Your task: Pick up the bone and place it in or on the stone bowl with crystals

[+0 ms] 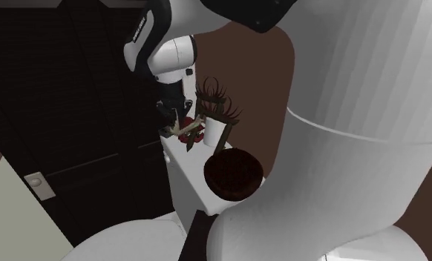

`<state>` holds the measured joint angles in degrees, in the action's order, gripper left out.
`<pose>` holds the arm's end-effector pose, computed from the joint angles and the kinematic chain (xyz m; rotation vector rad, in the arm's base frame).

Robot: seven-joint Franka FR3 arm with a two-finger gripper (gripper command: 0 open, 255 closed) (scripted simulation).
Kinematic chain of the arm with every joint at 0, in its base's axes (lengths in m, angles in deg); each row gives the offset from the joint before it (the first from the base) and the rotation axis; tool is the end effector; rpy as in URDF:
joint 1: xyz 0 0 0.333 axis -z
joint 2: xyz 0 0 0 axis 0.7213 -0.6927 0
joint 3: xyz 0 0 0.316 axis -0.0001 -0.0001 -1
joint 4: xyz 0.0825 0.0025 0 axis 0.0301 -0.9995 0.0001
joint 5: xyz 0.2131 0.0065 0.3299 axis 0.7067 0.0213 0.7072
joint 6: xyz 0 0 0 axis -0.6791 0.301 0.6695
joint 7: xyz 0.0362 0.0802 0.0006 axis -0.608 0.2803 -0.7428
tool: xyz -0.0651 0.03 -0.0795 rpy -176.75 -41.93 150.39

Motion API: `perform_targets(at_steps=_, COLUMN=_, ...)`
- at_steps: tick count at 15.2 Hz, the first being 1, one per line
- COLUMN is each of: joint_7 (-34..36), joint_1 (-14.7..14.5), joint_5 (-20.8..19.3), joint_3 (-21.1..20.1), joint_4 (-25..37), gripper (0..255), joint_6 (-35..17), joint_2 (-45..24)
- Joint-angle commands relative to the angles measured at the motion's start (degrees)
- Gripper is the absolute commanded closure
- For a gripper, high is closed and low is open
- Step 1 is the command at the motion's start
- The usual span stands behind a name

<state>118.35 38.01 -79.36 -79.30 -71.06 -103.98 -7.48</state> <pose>0.4281 0.3815 0.3964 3.0840 0.3925 0.0496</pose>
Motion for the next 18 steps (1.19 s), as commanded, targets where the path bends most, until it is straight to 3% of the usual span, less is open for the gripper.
perform_targets(at_steps=1, joint_7=-3.5, joint_1=1.9, joint_5=3.0, joint_3=0.3, joint_4=-5.1, gripper=255, joint_6=-1.6, joint_2=4.6)
perform_targets(at_steps=10, joint_7=-19.7, joint_1=4.8, joint_5=13.5, joint_3=6.8, joint_4=-23.6, gripper=255, joint_6=-5.5, joint_2=21.7)
perform_targets(at_steps=15, joint_7=-27.9, joint_1=5.4, joint_5=15.9, joint_3=12.2, joint_4=-32.0, gripper=255, joint_6=-6.1, joint_2=29.6)
perform_targets(at_steps=18, joint_7=-27.5, joint_1=5.5, joint_5=15.6, joint_3=11.7, joint_4=-33.2, gripper=255, joint_6=-8.8, joint_2=28.1)
